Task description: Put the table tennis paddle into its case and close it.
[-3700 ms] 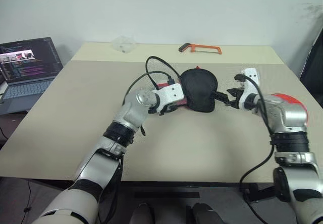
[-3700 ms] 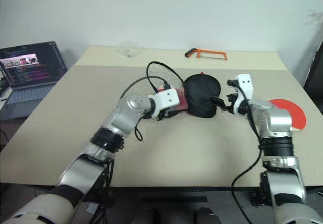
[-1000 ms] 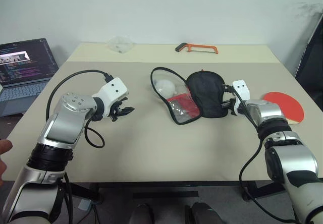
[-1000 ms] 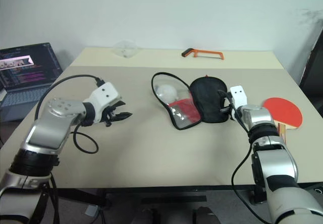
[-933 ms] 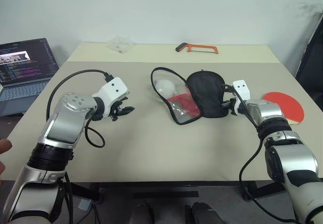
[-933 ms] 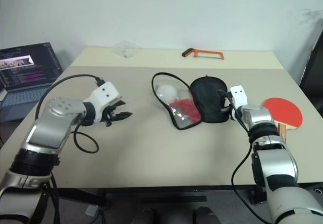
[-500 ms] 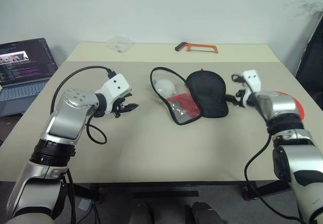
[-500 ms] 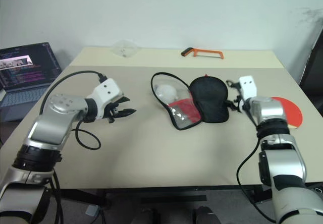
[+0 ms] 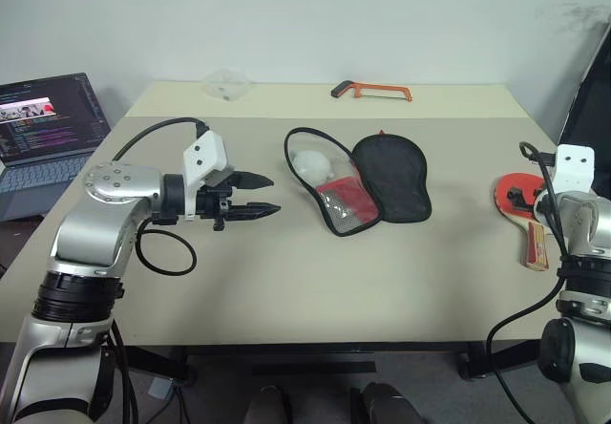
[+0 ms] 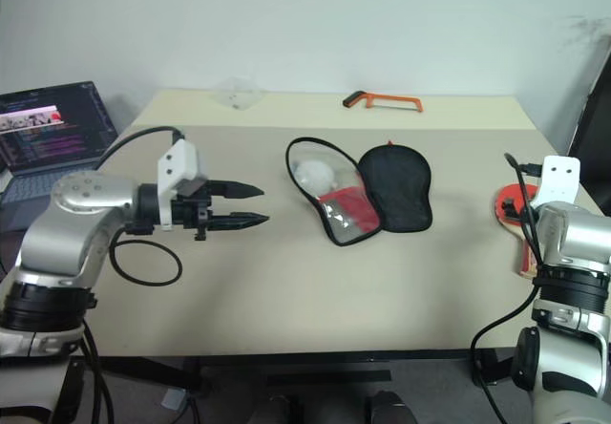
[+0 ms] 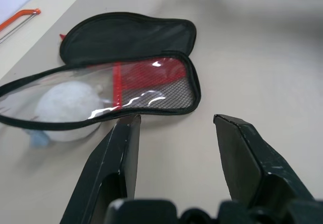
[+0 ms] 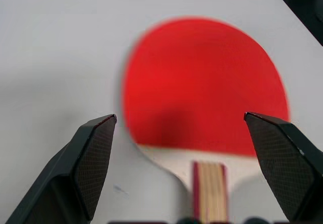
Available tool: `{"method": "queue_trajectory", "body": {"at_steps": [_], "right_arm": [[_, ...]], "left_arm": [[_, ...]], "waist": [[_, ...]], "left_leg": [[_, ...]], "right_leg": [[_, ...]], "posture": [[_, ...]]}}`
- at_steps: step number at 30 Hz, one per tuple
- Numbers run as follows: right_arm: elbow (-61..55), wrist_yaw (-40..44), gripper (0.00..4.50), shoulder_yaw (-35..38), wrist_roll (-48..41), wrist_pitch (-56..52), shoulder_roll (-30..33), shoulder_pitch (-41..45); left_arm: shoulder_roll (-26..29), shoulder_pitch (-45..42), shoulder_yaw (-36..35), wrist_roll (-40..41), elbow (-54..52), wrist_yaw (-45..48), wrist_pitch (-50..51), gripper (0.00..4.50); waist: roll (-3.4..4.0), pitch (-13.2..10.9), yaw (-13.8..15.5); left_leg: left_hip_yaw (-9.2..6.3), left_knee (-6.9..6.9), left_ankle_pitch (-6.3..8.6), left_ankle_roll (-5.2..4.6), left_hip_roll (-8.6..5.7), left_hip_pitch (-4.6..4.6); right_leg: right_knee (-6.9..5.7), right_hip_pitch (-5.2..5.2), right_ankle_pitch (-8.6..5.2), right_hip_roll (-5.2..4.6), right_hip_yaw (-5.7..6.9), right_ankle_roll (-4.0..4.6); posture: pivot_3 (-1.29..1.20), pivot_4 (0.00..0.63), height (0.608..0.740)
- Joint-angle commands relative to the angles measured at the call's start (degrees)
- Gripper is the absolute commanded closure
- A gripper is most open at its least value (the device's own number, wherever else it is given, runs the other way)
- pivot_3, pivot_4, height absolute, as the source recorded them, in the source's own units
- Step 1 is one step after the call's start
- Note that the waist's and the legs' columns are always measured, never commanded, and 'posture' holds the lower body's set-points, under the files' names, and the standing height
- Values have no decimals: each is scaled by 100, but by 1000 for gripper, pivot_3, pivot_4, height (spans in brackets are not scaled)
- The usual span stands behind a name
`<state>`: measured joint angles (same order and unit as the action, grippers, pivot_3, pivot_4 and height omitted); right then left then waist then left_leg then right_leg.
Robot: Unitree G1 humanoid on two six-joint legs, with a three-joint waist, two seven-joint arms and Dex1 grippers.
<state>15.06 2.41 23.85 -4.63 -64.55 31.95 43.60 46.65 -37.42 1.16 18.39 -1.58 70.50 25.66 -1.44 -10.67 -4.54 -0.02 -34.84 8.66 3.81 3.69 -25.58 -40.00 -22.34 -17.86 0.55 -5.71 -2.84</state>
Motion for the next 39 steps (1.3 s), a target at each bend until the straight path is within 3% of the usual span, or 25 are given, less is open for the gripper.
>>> {"method": "queue_trajectory", "body": {"at_steps": [1, 8, 16, 23, 33, 39], "right_arm": [[31, -245, 35, 332, -47, -189, -22, 94], [141, -628, 35, 762, -164, -364, -119, 144], [-55, -372, 35, 479, -240, -745, -131, -91], [351, -439, 35, 388, -149, -141, -201, -260], [1250, -742, 3267, 344, -72, 803, -165, -124], [1024, -776, 3404, 197, -77, 876, -139, 121]], "left_arm": [[-51, -109, 36, 46, -123, -47, -45, 1986], [-75, -1, 62, 79, -221, -64, -10, 1986], [-52, 44, 76, 71, -258, -49, -7, 1986], [-92, 25, 131, 50, -354, -110, 43, 1986], [-44, 15, 182, -17, -326, -199, 12, 1986], [-49, 40, 195, -20, -364, -206, 28, 1986]], "waist": [[0, 0, -6], [0, 0, -7], [0, 0, -12], [0, 0, -13], [-5, 3, -8], [-8, 5, -8]], "left_leg": [[0, 0, 0, 0, 0, 0], [0, 4, 0, 0, 0, -2], [0, 3, 0, 0, 0, -2], [0, 3, 0, 0, 0, -2], [-1, -7, -2, -2, -2, 0], [0, -9, -10, -14, -4, 0]], "right_leg": [[0, 0, 0, 0, 0, 0], [3, -1, 0, 0, 0, 1], [3, -1, -1, 0, 0, 0], [3, -1, -1, 0, 0, 0], [5, 8, -1, -1, -1, -20], [7, 9, 6, -2, -4, -31]], "posture": [[0, 150, 740], [0, 150, 740], [0, 150, 740], [0, 150, 740], [0, 150, 740], [0, 150, 740]]}}
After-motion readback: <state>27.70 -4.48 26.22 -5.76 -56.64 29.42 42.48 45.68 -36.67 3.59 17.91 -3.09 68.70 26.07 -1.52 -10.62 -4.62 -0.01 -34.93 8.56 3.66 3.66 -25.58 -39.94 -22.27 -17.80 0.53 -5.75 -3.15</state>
